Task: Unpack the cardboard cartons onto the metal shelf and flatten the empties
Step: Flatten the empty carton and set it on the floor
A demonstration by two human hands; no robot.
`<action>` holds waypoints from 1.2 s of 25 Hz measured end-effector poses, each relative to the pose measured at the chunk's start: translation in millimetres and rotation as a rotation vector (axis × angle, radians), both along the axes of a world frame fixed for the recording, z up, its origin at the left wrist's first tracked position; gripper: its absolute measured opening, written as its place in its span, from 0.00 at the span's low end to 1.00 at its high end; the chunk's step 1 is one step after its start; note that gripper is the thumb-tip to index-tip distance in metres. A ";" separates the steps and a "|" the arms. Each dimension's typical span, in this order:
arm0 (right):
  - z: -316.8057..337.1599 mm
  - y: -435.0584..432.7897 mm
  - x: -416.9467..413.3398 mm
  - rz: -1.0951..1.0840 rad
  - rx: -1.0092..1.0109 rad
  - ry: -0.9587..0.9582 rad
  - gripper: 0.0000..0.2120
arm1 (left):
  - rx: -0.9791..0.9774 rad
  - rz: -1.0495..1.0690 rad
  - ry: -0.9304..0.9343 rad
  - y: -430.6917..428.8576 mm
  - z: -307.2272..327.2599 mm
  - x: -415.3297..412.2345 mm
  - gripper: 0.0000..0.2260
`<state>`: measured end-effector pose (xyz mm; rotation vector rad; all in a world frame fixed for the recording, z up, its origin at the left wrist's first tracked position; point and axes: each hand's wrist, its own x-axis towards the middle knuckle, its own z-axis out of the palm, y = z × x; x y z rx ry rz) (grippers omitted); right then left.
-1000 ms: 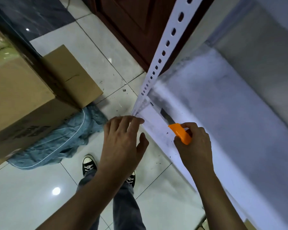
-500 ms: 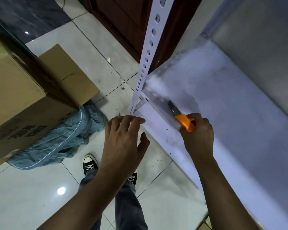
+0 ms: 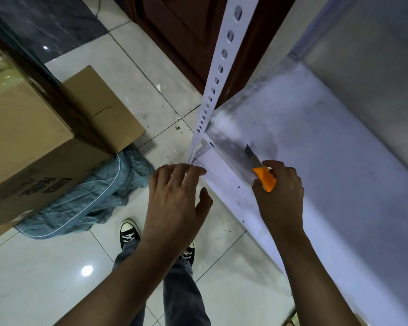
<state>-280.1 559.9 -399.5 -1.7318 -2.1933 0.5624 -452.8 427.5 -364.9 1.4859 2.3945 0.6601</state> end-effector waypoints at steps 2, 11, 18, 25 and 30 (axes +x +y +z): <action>9.0 -9.9 -15.1 0.030 -0.054 0.063 0.19 | -0.015 0.023 0.003 -5.3 3.9 -6.6 0.15; 24.6 -46.8 -100.4 0.238 -0.101 0.209 0.16 | -0.076 0.193 0.014 -40.3 11.4 -52.5 0.16; 41.9 -73.8 -174.0 0.395 -0.107 0.221 0.17 | -0.053 0.347 0.037 -83.0 19.5 -92.2 0.17; 54.0 -118.1 -239.9 0.523 -0.164 0.229 0.17 | -0.050 0.474 0.033 -135.9 29.4 -139.0 0.18; 51.8 -160.5 -285.9 0.600 -0.172 0.225 0.16 | -0.068 0.548 0.035 -172.1 29.5 -177.9 0.19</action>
